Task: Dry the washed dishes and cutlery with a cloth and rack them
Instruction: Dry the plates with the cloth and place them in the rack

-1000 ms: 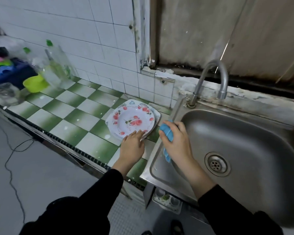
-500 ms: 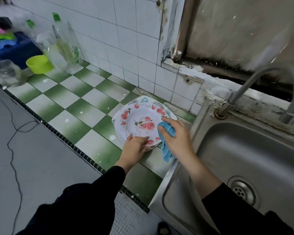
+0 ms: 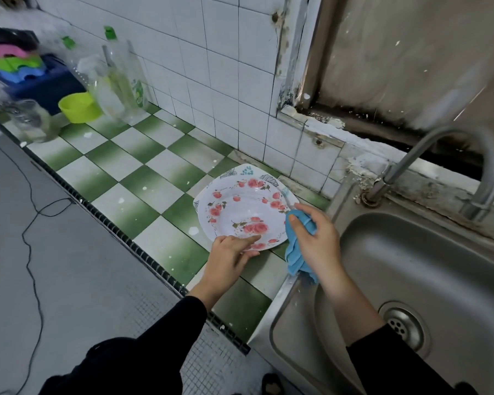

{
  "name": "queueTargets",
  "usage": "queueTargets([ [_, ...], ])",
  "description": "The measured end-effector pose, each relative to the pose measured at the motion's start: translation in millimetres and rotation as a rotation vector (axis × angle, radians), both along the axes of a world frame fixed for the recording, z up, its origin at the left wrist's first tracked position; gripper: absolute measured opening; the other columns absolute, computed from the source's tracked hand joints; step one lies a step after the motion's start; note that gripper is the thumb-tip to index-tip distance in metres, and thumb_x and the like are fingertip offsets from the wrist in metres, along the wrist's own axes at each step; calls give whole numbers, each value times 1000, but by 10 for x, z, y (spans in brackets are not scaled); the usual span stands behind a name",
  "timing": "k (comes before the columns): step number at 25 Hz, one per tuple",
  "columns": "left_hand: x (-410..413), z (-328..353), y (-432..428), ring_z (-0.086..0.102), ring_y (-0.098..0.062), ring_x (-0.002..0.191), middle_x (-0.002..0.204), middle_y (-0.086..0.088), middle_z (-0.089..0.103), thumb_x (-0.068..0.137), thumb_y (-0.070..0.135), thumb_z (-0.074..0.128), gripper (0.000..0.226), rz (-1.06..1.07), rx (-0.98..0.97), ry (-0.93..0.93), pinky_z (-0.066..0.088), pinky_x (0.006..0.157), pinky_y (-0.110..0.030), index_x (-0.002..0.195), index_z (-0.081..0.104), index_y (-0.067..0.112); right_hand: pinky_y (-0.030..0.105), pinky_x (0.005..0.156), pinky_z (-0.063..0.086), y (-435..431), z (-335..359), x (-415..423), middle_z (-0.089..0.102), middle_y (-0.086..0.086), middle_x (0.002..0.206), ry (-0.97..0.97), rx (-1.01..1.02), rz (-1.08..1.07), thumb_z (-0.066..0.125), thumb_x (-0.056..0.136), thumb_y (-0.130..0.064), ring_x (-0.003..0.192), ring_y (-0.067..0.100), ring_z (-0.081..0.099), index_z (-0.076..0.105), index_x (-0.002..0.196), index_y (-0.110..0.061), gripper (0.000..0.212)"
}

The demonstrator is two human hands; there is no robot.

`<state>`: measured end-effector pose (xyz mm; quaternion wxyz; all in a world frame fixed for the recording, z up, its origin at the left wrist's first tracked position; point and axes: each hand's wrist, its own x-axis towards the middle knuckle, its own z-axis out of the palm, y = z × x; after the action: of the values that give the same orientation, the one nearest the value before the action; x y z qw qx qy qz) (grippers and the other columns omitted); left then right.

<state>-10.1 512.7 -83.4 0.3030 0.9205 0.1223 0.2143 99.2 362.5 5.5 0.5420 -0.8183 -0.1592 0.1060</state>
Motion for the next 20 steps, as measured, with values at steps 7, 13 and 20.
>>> queueTargets([
  [7, -103, 341, -106, 57, -5, 76, 87, 14, 73, 92, 31, 57, 26, 39, -116, -69, 38, 83, -34, 115, 69, 32, 38, 97, 50, -159, 69, -54, 61, 2, 117, 51, 76, -65, 66, 90, -25, 107, 17, 59, 66, 110, -29, 20],
  [13, -93, 670, -90, 64, 0, 99, 110, 14, 70, 97, 25, 55, 31, -27, -210, -59, 47, 86, -14, 125, 63, 35, 44, 92, 54, -229, 172, -81, 61, 1, 116, 102, 133, -49, 66, 90, -28, 106, 20, 61, 64, 108, -35, 19],
  [20, 188, 1131, -35, 58, 5, 107, 110, 21, 62, 97, 13, 56, 29, 248, -446, -197, 44, 92, -10, 119, 68, 26, 34, 83, 56, -252, 456, 39, 63, 2, 117, 91, 182, -84, 64, 92, -23, 101, 16, 62, 65, 107, -30, 17],
])
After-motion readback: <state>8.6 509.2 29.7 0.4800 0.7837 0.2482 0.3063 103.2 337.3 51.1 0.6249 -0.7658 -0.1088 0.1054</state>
